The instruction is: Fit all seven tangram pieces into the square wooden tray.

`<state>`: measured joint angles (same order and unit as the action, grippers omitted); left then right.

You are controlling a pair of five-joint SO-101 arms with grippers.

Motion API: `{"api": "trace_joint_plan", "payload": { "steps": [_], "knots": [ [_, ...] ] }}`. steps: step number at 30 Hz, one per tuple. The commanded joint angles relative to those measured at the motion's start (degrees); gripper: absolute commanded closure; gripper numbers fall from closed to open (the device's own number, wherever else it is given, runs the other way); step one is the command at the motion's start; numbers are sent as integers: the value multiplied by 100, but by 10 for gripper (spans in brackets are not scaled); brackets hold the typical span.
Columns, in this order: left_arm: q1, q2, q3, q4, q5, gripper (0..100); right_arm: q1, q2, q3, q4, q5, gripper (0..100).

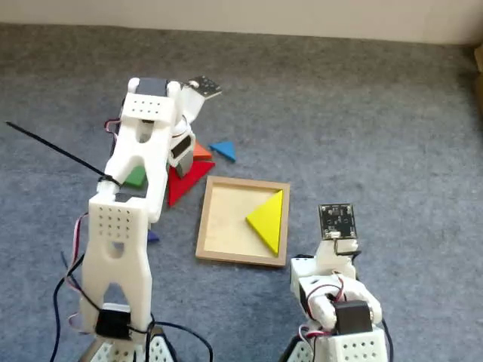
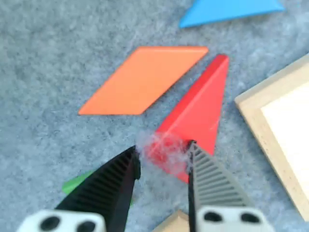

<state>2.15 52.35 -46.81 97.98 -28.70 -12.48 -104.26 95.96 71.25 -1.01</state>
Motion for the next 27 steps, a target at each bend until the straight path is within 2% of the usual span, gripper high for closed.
{"api": "trace_joint_plan", "payload": {
  "steps": [1, 8, 20, 23, 27],
  "knots": [
    [198, -295, 31, 123, -44, 889, 48, -92, 857, 40, -26, 984],
    [453, -514, 48, 246, -9, 890, 48, -92, 857, 40, -26, 984],
    [954, -646, 57, 255, 554, 935, 48, -92, 857, 40, -26, 984],
    [1112, -1042, 347, 281, 554, 947, 48, -92, 857, 40, -26, 984],
    [1543, -1780, 1332, 255, 545, 947, 48, -92, 857, 40, -26, 984]
  ]
}}
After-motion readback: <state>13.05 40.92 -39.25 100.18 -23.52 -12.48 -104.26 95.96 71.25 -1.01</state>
